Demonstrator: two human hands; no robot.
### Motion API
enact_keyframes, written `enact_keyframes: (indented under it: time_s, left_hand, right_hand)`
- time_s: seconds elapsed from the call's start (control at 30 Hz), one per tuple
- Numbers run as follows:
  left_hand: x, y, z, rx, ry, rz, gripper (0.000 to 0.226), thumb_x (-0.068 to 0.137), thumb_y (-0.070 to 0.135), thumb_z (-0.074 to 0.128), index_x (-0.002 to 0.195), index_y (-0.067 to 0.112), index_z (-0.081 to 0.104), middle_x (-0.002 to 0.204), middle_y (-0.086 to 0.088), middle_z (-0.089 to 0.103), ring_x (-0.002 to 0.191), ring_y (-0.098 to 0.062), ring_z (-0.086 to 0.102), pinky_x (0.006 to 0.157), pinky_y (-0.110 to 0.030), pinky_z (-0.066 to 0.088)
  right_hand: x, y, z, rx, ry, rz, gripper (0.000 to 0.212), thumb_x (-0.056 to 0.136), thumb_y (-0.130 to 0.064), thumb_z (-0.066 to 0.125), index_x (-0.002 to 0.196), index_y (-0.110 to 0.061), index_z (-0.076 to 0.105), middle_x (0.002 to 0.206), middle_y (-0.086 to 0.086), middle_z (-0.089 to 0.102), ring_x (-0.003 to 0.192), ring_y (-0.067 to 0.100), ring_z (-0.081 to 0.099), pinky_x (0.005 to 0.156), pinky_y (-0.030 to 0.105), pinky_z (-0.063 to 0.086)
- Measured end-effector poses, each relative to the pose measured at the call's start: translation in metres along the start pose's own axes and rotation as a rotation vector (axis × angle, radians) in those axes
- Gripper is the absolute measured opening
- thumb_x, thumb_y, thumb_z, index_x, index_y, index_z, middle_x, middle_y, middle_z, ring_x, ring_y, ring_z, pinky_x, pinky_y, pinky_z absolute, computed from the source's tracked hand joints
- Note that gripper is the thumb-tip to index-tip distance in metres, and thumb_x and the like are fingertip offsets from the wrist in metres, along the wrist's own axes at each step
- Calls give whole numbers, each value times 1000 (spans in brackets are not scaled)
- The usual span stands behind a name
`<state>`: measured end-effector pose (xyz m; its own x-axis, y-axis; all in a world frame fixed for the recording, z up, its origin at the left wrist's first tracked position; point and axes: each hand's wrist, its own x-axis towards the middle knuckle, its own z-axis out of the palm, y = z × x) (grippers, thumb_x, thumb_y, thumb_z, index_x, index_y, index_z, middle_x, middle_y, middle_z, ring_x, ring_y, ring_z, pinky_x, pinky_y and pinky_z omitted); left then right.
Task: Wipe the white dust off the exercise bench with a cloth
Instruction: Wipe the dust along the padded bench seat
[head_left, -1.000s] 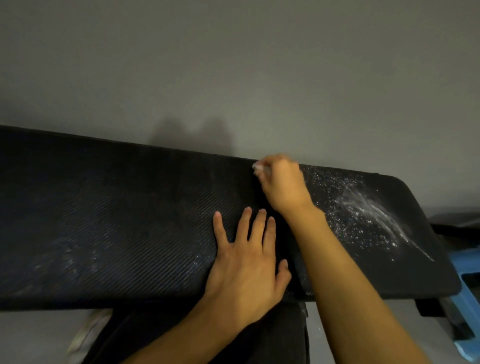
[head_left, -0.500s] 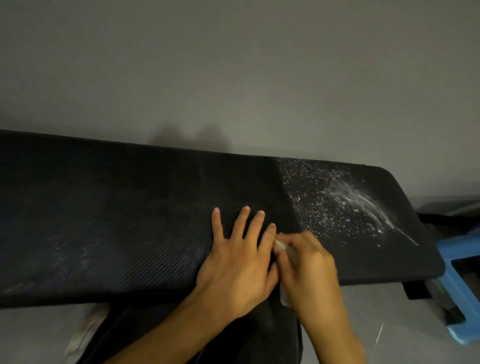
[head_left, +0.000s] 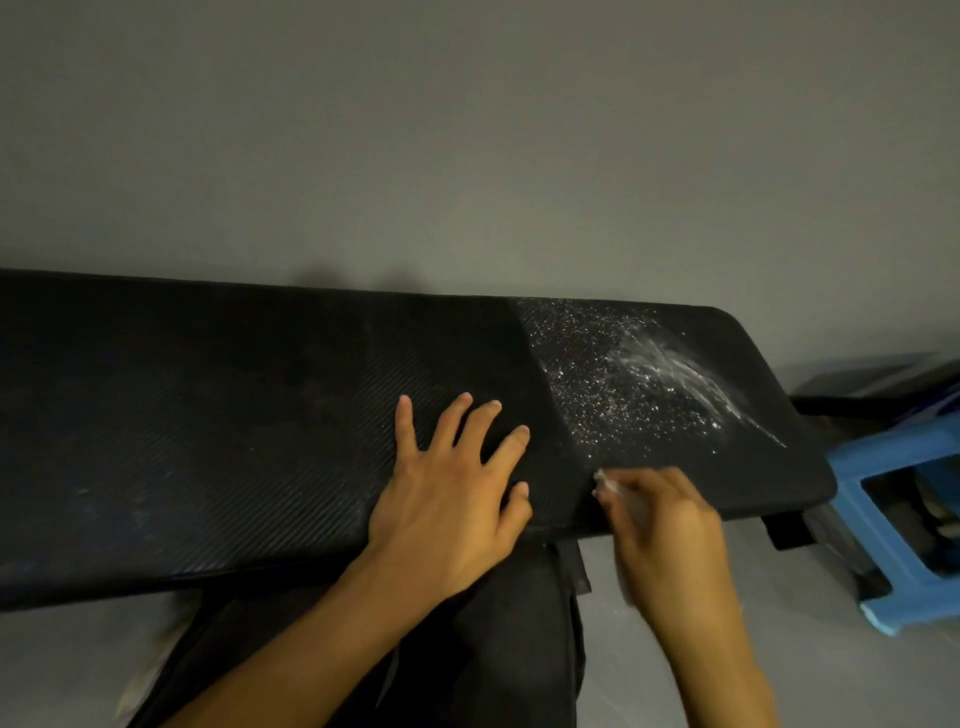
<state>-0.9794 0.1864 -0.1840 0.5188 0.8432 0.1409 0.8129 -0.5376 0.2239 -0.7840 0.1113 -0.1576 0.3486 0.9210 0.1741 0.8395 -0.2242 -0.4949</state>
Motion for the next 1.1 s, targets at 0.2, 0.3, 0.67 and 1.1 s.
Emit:
enact_keyframes:
  time_s: [0.2,0.3,0.67,1.1]
  left_hand:
    - [1,1,-1,-2,-8,-18,58,93,55,36,144,33,53,152,-5,49,147,-31,38,115,-76,22]
    - [10,11,1,-3,-16,-51,59,93,55,34,146,34,49,155,-9,45,149,-35,33,113,-79,14]
    - [15,21,4,23,0,-68,59,95,54,34,148,31,47,157,-14,42,149,-41,32,110,-83,14]
    - [15,23,3,26,7,-75,60,94,52,36,149,30,47,157,-15,42,149,-42,32,110,-82,16]
  right_hand:
    - [-2,-11,5,71,-56,-100,14,92,-19,70,105,-23,73,97,-9,59,83,4,61,76,17,51]
    - [5,-4,0,60,-30,-46,12,91,-20,71,103,-23,74,94,-8,59,82,5,61,75,21,52]
    - [21,-3,2,-21,-13,-28,15,93,-21,68,108,-20,72,99,-2,59,84,18,65,73,38,56]
    - [60,-16,15,-93,2,-30,18,98,-26,62,111,-17,71,106,4,60,88,30,66,76,48,56]
